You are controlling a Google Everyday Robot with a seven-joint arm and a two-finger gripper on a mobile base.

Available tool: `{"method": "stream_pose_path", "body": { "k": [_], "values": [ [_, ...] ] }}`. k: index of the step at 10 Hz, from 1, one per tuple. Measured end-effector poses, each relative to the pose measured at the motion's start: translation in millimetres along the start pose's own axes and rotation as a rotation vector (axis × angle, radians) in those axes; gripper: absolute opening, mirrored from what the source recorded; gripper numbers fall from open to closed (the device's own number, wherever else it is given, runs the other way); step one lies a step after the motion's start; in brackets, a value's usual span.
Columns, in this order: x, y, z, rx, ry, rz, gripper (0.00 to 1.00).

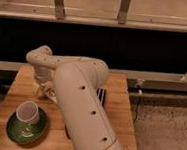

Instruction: Stand the bottle upright

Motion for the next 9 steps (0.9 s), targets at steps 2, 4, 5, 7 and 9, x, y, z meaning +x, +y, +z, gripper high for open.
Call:
{"method": "stream_pose_path", "body": {
  "k": [2, 4, 5, 7, 9],
  "values": [
    [0.9, -1.6, 2.3, -0.005, 0.007, 0.002, 0.79],
    [3.7, -3.0, 5.7, -0.014, 0.025, 0.006, 0.66],
    [4.3, -1.6, 8.3, -0.019, 0.035, 0.003, 0.55],
    [5.3, -0.5, 10.4, -0.023, 0.045, 0.002, 0.37],
    [6.8, -1.9, 9.4, -0.022, 0.048, 0.004, 0.15]
  ]
}}
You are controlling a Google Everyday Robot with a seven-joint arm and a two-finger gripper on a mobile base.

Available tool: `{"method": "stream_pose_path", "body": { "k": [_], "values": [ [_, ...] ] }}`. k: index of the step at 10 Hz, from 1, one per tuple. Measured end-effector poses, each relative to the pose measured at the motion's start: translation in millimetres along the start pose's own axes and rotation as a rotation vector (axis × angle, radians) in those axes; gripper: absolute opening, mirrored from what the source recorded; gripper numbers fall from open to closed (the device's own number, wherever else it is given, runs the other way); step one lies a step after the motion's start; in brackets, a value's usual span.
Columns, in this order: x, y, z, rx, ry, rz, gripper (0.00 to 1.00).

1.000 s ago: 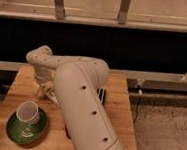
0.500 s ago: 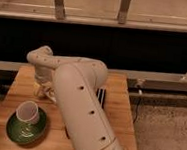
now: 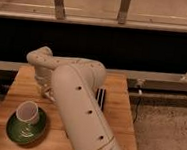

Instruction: Stand the bottle upright

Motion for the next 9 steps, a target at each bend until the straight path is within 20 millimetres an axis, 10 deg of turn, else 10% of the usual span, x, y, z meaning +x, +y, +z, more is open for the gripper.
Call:
{"method": "stream_pose_path", "body": {
  "k": [2, 9],
  "values": [
    [-1.3, -1.7, -8.4, 0.013, -0.007, 0.001, 0.01],
    [-3.7, -17.4, -59.5, 0.101, -0.045, 0.009, 0.0]
  ]
}}
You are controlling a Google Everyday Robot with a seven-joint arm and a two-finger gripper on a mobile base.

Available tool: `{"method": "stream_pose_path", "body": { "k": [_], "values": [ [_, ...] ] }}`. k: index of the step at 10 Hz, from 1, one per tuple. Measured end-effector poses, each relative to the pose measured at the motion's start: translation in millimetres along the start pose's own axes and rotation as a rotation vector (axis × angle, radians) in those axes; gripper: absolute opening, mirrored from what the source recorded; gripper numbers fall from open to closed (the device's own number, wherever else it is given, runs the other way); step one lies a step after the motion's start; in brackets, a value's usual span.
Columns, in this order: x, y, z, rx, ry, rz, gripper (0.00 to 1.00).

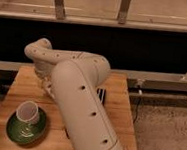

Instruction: Stand the bottle upright

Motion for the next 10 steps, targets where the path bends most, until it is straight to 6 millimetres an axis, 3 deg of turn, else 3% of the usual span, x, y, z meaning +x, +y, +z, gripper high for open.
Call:
{"method": "stream_pose_path", "body": {
  "k": [5, 10],
  "values": [
    [0.3, -26.9, -49.1, 0.087, -0.041, 0.027, 0.0],
    [-13.9, -43.4, -81.5, 0.145, -0.088, 0.034, 0.0]
  ]
}}
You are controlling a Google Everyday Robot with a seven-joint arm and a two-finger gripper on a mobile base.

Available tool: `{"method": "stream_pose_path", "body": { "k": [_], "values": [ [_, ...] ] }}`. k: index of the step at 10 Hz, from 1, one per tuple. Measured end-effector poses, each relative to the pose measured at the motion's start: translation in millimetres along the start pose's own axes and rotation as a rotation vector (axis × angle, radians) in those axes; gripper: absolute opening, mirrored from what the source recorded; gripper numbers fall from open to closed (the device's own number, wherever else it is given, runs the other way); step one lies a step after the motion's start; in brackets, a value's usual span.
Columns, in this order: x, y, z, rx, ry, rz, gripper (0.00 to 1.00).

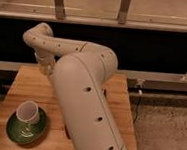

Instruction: Stand the bottle upright

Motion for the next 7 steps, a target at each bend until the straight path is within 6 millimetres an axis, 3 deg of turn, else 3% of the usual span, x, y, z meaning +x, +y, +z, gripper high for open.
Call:
{"method": "stream_pose_path", "body": {
  "k": [3, 7],
  "values": [
    [-13.5, -8.9, -11.7, 0.017, -0.053, 0.007, 0.0],
    [-14.7, -10.6, -5.3, 0.0, -0.075, 0.024, 0.0]
  ]
}}
